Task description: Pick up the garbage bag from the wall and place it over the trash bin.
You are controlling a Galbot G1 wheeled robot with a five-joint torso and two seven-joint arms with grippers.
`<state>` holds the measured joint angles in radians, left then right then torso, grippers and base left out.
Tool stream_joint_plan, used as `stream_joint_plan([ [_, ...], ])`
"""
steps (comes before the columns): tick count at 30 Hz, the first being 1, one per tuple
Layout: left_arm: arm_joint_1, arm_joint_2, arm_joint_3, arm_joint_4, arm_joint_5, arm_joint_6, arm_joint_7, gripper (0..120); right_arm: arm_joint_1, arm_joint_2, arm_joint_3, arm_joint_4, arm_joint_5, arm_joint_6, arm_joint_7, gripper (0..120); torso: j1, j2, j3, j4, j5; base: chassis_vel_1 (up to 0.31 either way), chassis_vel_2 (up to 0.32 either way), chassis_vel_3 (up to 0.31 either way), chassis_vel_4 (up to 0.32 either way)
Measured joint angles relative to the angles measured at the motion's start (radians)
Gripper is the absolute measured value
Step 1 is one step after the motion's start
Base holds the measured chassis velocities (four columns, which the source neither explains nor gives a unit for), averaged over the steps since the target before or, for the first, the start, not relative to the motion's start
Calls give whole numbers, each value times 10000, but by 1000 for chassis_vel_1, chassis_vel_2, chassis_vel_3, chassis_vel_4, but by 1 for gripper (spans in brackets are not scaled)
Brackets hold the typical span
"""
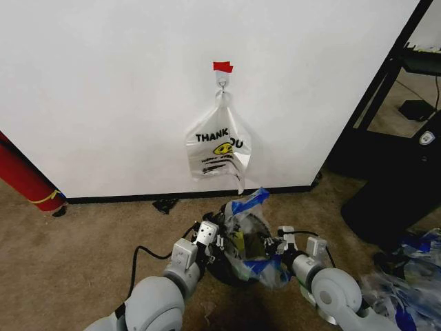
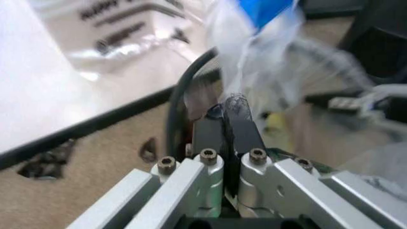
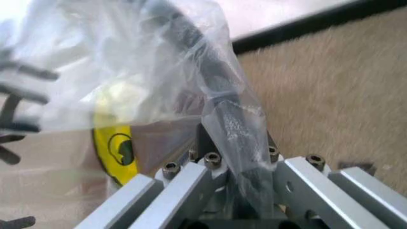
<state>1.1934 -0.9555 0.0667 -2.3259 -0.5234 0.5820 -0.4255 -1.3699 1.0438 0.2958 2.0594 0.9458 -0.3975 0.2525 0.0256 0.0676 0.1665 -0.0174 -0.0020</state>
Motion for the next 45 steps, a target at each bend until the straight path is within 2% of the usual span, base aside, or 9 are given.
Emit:
stream_joint_plan([
  [7, 228, 103, -487, 168, 676, -449, 291, 0, -464, -44, 1046, 718, 316, -66, -186, 0, 0, 0, 0, 0, 0, 0, 0, 0, 0],
  [16, 364, 109, -664, 544, 1731, -1236, 616, 0, -687, -274, 1758, 1120, 780, -608, -776, 0, 0, 0, 1, -1, 1, 0, 0, 0, 0],
  [20, 399, 92, -784, 1092, 2105, -2124, 839, 0, -669, -325, 1872, 1194, 1008, -845, -1164, 0, 0, 0, 1, -1, 0, 0, 0, 0, 0],
  [27, 605, 124, -953, 1321, 2454, -3037, 1141, 0, -467, -270, 1885, 1075, 1086, -847, -1223, 0, 0, 0, 1, 0, 0, 0, 0, 0, 0],
  [29, 821, 172, -1021, 1087, 2442, -3453, 1355, 10, -386, -188, 1819, 904, 1029, -661, -1223, 0, 0, 0, 1, 0, 0, 0, 0, 0, 0],
  [32, 969, 185, -1079, 876, 2395, -3600, 1539, 18, -345, -116, 1768, 774, 960, -530, -1224, 0, 0, 0, 1, -1, 0, 0, 0, 0, 0],
  [37, 1281, 289, -1303, 722, 2384, -4040, 2097, 39, -148, -24, 1729, 295, 797, -196, -1245, 0, 1, 0, 1, 0, 1, 0, 0, 0, 0],
  [39, 1307, 302, -1328, 742, 2423, -4125, 2150, 41, -123, -24, 1734, 224, 766, -151, -1270, 0, 0, 0, 1, 0, 1, 0, 0, 0, 0],
  [45, 1442, 410, -1533, 1092, 3416, -4984, 2579, 68, -97, -115, 1777, -5, 563, 51, -1400, 0, 0, 0, 1, -1, 0, 0, 0, 0, 0],
])
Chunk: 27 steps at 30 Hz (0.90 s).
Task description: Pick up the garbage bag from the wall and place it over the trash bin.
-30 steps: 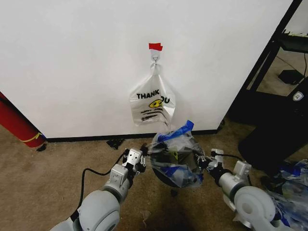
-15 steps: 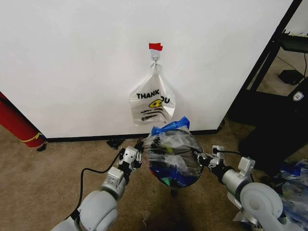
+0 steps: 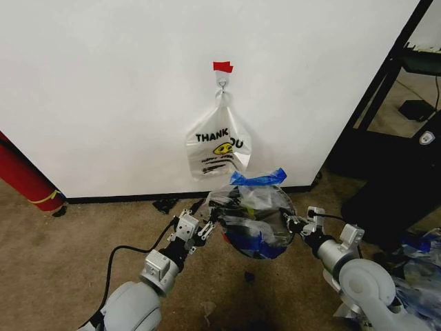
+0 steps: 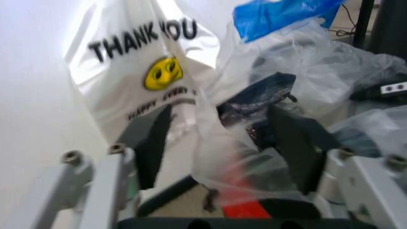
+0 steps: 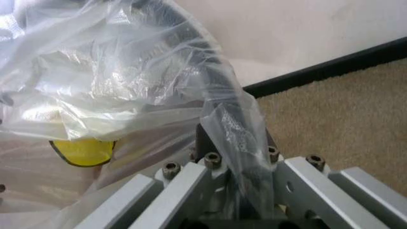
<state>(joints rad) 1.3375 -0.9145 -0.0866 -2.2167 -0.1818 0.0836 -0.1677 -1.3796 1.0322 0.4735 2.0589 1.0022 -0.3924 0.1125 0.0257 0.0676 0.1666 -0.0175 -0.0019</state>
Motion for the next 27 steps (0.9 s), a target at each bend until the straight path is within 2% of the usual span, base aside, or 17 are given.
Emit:
stream_joint_plan([
  [3, 12, -23, -106, 248, 592, -546, 256, 77, -38, -28, 0, 7, -97, 37, -42, 0, 0, 0, 0, 0, 0, 0, 0, 0, 0],
  [5, 85, -47, -281, 426, 1164, -1039, 623, 86, -57, -64, 0, 43, -156, 43, -42, 0, 0, 0, 0, -2, -1, 0, 0, 0, 0],
  [10, 407, 4, -659, 486, 1663, -1540, 1162, 98, 22, -153, 46, 9, -311, 39, 30, 0, 0, 0, 0, 1, -1, 0, 0, 0, 0],
  [16, 616, 43, -1008, 468, 1593, -2630, 1806, 100, 269, -168, 13, -425, -491, 12, 331, 0, 0, 0, 0, 1, -1, 0, 0, 0, 0],
  [21, 361, 27, -976, 481, 1297, -3226, 1985, 100, 268, -172, -47, -683, -724, 132, 227, 0, 0, 0, 0, -1, 1, 0, 0, 0, 0],
  [27, -356, -137, -519, 1057, 1921, -3738, 2319, 100, 3, -303, -293, -343, -1584, 357, -419, 0, 0, 0, 0, -1, 1, 0, 0, 0, 0],
])
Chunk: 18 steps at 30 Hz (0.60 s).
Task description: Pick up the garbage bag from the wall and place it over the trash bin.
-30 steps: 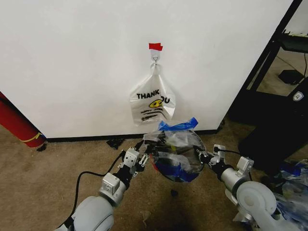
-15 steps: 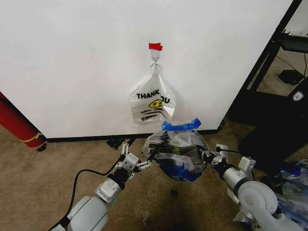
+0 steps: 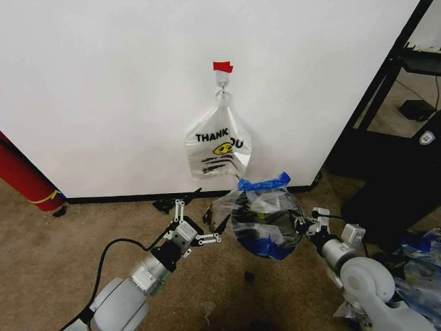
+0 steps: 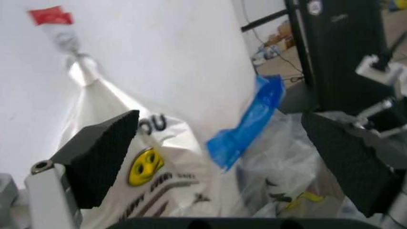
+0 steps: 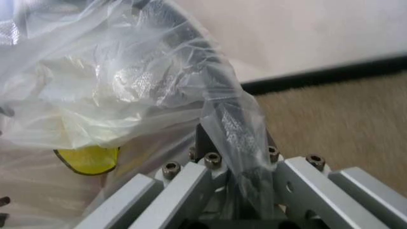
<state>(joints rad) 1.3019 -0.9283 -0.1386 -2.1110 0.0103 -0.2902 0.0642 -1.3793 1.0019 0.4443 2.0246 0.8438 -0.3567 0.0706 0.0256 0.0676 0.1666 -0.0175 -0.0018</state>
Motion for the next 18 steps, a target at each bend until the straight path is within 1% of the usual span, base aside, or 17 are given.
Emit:
stream_joint_plan([
  [4, -509, -432, 267, 614, 753, -392, 380, 100, -21, -105, -181, 185, -1142, 311, -657, 0, 0, 0, 0, 0, -1, 0, 0, 0, 0],
  [5, -509, -432, 267, 614, 753, -392, 380, 100, -21, -105, -181, 185, -1142, 311, -657, 0, 0, 0, 0, 0, -1, 0, 0, 0, 0],
  [9, -970, -686, 366, 1096, 1452, -671, 426, 100, -18, -179, -300, 258, -2034, 693, -1256, 0, 1, 0, 0, 1, -1, 0, 0, 0, 0],
  [13, -1258, -748, 392, 1380, 1832, -685, 324, 94, -49, -188, -418, 364, -2423, 856, -1481, 0, 0, 0, 0, 1, 0, 0, 0, 0, 0],
  [14, -1258, -748, 392, 1380, 1832, -685, 324, 94, -49, -188, -418, 364, -2423, 856, -1481, 0, 0, 0, 0, 1, 0, 0, 0, 0, 0],
  [18, -1453, -871, 429, 1529, 1976, -599, -111, 82, -45, -189, -450, 448, -2599, 910, -1645, 0, 0, 0, 0, 1, -1, 0, 0, 0, 0],
])
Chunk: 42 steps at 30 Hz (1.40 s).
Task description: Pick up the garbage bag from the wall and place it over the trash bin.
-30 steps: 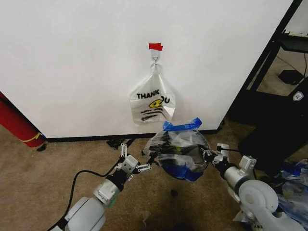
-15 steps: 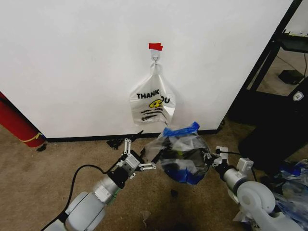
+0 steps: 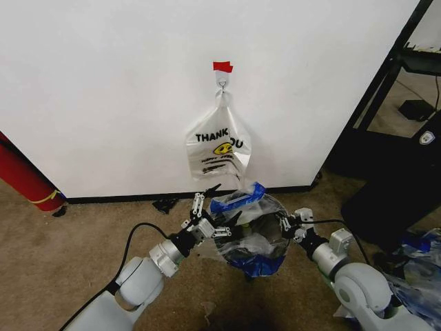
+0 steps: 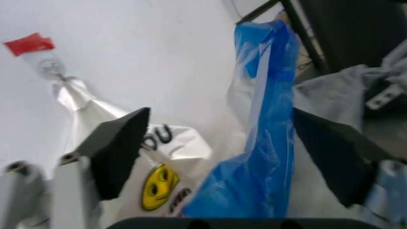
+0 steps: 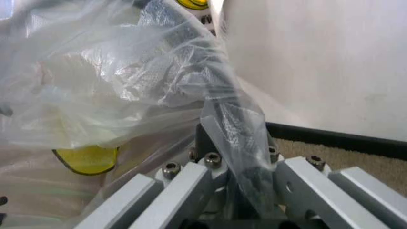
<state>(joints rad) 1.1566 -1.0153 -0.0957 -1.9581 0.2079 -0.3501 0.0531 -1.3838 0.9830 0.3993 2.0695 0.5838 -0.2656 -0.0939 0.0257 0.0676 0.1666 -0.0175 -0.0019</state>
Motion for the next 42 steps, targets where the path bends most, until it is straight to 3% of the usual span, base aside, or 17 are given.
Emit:
stream_joint_plan([
  [23, 189, 95, -32, -418, -358, 208, -177, 0, -114, 30, 43, 10, -83, -22, -20, 0, 0, 0, 0, 0, 0, 0, 0, 0, 0],
  [33, 242, 191, -58, -409, -695, 351, -145, 0, -127, -44, 73, 21, -299, 117, -376, 0, 0, 0, 0, 0, -1, 0, 0, 0, 0],
  [42, -431, 463, -77, 39, -1719, 1127, -180, 0, 104, -203, 586, -1151, -804, 2400, -3494, 0, 0, 0, 0, -1, 0, 0, 0, 0, 0],
])
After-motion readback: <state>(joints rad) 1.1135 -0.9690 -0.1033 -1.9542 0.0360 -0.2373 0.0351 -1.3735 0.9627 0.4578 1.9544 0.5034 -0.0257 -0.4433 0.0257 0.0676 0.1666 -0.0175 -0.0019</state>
